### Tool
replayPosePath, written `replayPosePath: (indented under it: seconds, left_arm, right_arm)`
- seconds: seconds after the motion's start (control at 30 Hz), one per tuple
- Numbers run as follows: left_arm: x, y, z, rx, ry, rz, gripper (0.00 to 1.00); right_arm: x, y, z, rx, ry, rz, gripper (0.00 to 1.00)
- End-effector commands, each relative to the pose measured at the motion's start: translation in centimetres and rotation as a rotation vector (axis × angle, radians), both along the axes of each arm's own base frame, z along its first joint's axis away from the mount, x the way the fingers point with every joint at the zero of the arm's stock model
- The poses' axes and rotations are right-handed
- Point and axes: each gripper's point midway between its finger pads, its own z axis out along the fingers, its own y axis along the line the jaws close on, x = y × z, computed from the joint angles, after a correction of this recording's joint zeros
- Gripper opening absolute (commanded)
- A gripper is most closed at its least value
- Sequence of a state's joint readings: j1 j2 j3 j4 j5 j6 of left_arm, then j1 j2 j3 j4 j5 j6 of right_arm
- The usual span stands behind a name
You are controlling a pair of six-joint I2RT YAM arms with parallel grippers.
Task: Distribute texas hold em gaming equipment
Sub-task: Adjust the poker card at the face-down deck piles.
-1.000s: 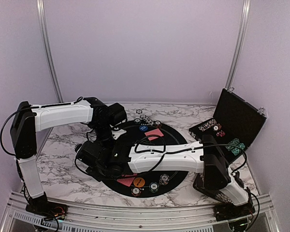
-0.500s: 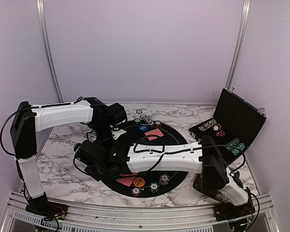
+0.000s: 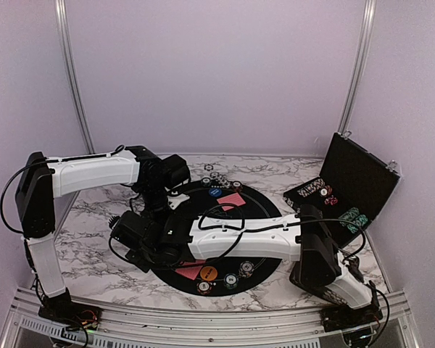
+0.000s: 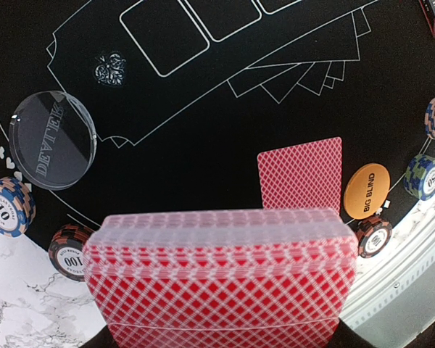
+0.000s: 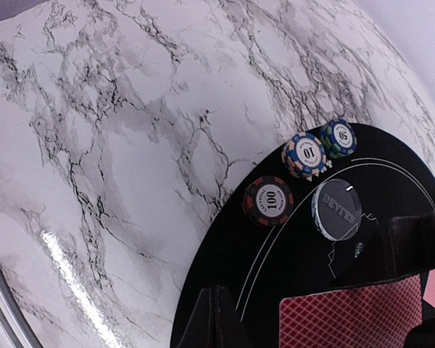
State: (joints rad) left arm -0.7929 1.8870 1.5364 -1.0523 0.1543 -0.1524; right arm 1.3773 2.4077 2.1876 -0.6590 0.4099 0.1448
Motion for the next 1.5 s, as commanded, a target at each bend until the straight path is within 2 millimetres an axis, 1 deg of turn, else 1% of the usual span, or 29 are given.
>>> replayPosePath:
  seconds: [0.0, 0.27, 0.5, 0.77, 0.9, 1.0, 1.47]
  left_arm:
    - [-0.1, 0.1, 0.2, 0.006, 0.022, -0.005, 0.46]
    - [-0.1, 0.1, 0.4, 0.005, 0.017, -0.004, 0.46]
    - [-0.1, 0.1, 0.3, 0.003, 0.019, -0.005, 0.46]
    - [-0.2, 0.2, 0.3, 0.004, 0.020, -0.006, 0.46]
    - [-0.2, 0.2, 0.4, 0.003, 0.018, -0.006, 0.46]
    - [-0.2, 0.2, 0.5, 0.004, 0.015, -0.006, 0.46]
    - [-0.2, 0.2, 0.5, 0.002, 0.018, -0.006, 0.46]
  right_arm:
    - [0.0, 0.8, -0.1, 0.003, -0.024, -0.006, 0.00]
    - [1.9, -0.2, -0.4, -0.019, -0.075, -0.082, 0.00]
    - [2.9, -0.7, 0.6, 0.000, -0.131, -0.127, 0.00]
    - [4.1, -1.7, 0.6, -0.019, -0.171, -0.180, 0.00]
    - [4.5, -2.2, 0.2, -0.034, -0.177, -0.198, 0.00]
    - [4.7, -2.4, 0.3, -0.037, -0.185, -0.204, 0.00]
    - [5.4, -3.4, 1.9, -0.028, -0.236, -0.251, 0.00]
